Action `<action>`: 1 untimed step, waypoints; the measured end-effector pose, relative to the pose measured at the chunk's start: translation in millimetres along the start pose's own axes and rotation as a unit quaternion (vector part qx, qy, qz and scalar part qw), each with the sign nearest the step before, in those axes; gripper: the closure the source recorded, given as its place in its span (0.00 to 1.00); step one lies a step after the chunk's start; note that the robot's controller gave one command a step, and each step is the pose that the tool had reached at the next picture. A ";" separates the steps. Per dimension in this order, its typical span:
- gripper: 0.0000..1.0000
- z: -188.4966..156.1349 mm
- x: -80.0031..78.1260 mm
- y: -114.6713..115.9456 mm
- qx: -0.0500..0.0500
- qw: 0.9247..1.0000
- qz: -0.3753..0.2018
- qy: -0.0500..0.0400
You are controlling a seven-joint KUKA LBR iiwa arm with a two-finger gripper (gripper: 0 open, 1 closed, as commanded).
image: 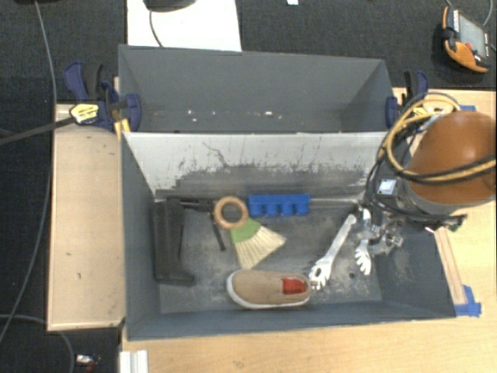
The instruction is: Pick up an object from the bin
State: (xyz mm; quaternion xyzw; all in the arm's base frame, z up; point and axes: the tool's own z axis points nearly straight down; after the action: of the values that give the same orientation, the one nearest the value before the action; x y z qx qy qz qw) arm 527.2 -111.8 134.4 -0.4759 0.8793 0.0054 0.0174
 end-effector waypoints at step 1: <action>1.00 3.4 0.0 2.7 0.005 1.000 0.012 -0.003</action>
Offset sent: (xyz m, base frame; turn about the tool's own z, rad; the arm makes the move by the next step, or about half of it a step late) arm -0.0267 -0.0107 0.1006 -0.3019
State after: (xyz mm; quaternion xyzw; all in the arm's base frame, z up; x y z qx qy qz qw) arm 525.0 -110.2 131.0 -0.4656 0.8847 0.0024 0.0225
